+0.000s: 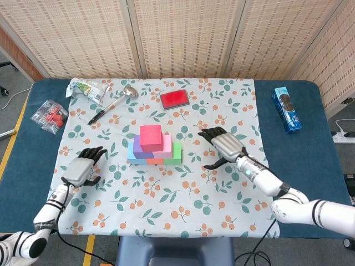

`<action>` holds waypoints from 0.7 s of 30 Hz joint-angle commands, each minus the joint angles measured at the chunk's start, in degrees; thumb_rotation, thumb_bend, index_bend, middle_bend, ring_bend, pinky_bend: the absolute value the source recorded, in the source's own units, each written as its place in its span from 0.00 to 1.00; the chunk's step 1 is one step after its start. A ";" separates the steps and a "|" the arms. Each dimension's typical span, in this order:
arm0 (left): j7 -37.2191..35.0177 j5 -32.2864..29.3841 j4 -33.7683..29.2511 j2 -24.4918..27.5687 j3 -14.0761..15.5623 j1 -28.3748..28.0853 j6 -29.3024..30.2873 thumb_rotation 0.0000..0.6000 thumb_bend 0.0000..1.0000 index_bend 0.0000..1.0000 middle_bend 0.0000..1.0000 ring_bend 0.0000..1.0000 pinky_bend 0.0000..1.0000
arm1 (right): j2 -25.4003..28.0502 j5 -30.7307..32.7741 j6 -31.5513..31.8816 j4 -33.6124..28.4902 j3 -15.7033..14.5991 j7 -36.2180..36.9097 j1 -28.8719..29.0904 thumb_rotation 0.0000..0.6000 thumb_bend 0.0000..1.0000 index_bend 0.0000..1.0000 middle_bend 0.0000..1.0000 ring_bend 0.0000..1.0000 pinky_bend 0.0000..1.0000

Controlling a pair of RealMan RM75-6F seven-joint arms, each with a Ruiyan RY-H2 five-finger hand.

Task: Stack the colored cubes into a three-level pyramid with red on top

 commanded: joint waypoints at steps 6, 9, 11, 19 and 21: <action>-3.84 1.32 -4.11 5.93 1.08 8.65 11.20 1.00 0.36 0.00 0.00 0.00 0.00 | 4.96 -6.55 19.29 -5.12 -3.02 0.02 -12.93 1.00 0.10 0.00 0.01 0.00 0.00; -5.23 1.57 -5.19 7.35 1.62 11.87 15.10 1.00 0.35 0.01 0.00 0.00 0.00 | 5.77 -10.11 26.41 -4.72 -4.56 1.37 -17.96 1.00 0.10 0.00 0.01 0.00 0.00; -6.06 3.14 -6.39 8.73 3.26 16.40 20.95 1.00 0.35 0.01 0.00 0.00 0.00 | 6.24 -15.07 36.78 -3.44 -7.64 4.55 -25.66 1.00 0.10 0.00 0.00 0.00 0.00; -6.01 8.88 -7.34 7.67 5.99 22.97 29.14 1.00 0.36 0.01 0.00 0.00 0.00 | 2.29 -24.65 52.39 4.14 -12.39 11.72 -39.05 1.00 0.10 0.00 0.00 0.00 0.00; -5.52 10.11 -7.84 7.65 6.50 24.01 30.40 1.00 0.35 0.01 0.00 0.00 0.00 | 2.01 -25.48 54.24 4.74 -13.04 12.69 -41.26 1.00 0.10 0.00 0.00 0.00 0.00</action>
